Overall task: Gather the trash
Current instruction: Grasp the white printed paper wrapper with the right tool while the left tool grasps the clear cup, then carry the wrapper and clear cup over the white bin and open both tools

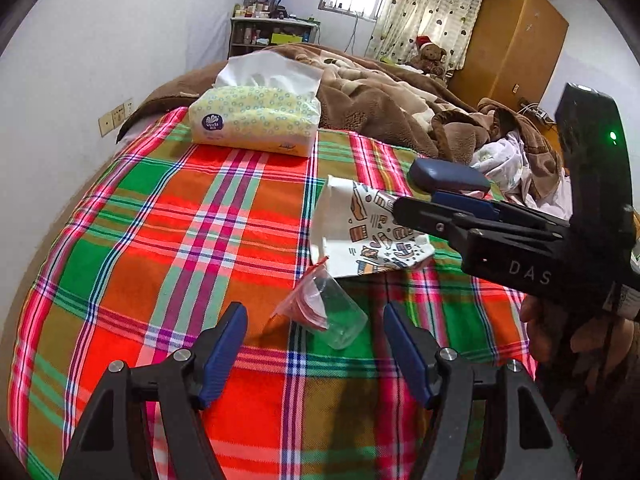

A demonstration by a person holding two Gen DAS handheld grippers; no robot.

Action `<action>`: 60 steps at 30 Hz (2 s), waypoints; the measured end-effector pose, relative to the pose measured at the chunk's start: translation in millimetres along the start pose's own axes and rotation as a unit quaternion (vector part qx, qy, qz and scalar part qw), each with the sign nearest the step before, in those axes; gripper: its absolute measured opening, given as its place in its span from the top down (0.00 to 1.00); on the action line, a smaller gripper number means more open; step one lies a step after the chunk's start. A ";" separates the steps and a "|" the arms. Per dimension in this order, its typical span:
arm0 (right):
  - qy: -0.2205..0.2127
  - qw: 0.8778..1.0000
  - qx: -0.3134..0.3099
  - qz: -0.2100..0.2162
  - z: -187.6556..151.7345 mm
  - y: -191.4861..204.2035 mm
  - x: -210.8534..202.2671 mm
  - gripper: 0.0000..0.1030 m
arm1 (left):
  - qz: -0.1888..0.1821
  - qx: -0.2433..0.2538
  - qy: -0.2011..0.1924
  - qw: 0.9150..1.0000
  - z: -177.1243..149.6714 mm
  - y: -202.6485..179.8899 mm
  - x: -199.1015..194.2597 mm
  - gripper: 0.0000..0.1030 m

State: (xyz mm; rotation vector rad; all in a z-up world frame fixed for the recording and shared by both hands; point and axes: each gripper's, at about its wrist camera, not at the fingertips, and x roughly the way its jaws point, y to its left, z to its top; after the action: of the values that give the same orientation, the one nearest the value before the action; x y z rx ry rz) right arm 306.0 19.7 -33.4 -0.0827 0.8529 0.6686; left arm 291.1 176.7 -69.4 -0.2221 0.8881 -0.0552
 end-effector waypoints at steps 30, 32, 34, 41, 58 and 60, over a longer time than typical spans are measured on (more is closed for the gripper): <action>0.008 0.999 0.051 -0.010 -6.2 -26.0 0.2 0.73 | 0.027 -0.030 -0.006 0.999 21.5 9.8 28.5 0.32; 0.006 0.999 0.053 -0.011 -5.8 -27.1 0.7 0.73 | 0.033 -0.030 -0.003 0.999 23.3 9.8 33.0 0.32; 0.007 0.998 0.056 -0.011 -6.6 -28.1 1.4 0.73 | 0.038 -0.037 -0.007 0.999 26.4 12.0 34.7 0.32; 0.008 0.998 0.068 -0.006 -11.0 -31.6 2.4 0.73 | 0.041 -0.035 -0.006 0.999 28.5 9.8 38.6 0.48; -0.018 0.996 0.091 -0.009 -22.0 -28.7 -30.8 0.73 | 0.034 0.009 -0.034 0.999 16.3 -17.7 0.6 0.48; -0.026 0.995 0.094 -0.011 -25.2 -27.5 -40.2 0.73 | 0.033 0.019 -0.041 0.998 12.3 -24.9 -10.3 0.48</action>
State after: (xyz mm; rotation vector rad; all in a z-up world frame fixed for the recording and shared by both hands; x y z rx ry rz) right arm 286.2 -30.9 -26.5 0.0947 0.8606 0.5640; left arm 295.2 155.9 -48.7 -0.1593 0.8116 -0.0021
